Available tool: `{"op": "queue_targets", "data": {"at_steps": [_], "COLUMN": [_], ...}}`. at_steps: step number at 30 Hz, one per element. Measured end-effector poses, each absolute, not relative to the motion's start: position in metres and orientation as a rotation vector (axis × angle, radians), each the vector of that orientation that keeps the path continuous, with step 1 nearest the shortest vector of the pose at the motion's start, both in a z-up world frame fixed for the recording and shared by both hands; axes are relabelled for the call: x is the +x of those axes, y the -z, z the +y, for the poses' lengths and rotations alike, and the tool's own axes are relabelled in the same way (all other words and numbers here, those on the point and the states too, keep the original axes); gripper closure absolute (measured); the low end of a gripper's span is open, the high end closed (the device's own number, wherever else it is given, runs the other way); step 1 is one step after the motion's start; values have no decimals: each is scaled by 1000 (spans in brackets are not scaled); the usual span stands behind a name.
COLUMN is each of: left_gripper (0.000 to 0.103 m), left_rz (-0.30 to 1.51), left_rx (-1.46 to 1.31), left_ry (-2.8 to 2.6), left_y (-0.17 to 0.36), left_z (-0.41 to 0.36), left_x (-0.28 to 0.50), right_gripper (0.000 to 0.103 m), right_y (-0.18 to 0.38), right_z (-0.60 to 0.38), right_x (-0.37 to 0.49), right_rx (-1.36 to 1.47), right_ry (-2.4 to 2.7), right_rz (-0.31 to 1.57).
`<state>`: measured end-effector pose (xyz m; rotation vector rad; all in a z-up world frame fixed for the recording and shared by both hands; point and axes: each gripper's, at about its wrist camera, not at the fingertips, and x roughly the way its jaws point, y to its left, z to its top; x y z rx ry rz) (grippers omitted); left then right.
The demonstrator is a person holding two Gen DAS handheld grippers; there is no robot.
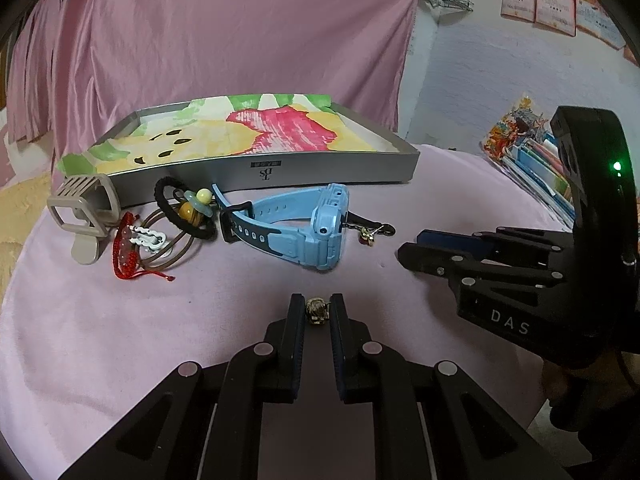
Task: Organize jewelry
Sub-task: 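Carry both rings over the grey tray and open both grippers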
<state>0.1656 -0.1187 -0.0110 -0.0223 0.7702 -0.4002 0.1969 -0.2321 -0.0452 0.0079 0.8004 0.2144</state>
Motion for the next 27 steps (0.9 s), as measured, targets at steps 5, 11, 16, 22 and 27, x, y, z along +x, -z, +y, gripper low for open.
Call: {"op": "queue_targets", "data": {"at_steps": [5, 11, 16, 22, 27], "left_gripper": [91, 91, 91, 91, 91], "left_rz": [700, 612, 578, 585, 686], "left_rx": [-36, -48, -69, -94, -133], "left_ry": [424, 400, 348, 298, 273], "left_y": [0, -28, -49, -64, -53], "left_z": [-111, -95, -68, -29, -4], "left_x": [160, 164, 188, 242, 294], "right_gripper": [85, 85, 85, 85, 85], "right_y": [40, 12, -14, -26, -17], "right_z": [-238, -227, -207, -180, -153], "right_x": [191, 198, 224, 276, 317], "right_rx": [97, 86, 49, 81, 85], "right_ry": [-270, -319, -373, -448, -480], "right_rz": [748, 646, 594, 616, 694]}}
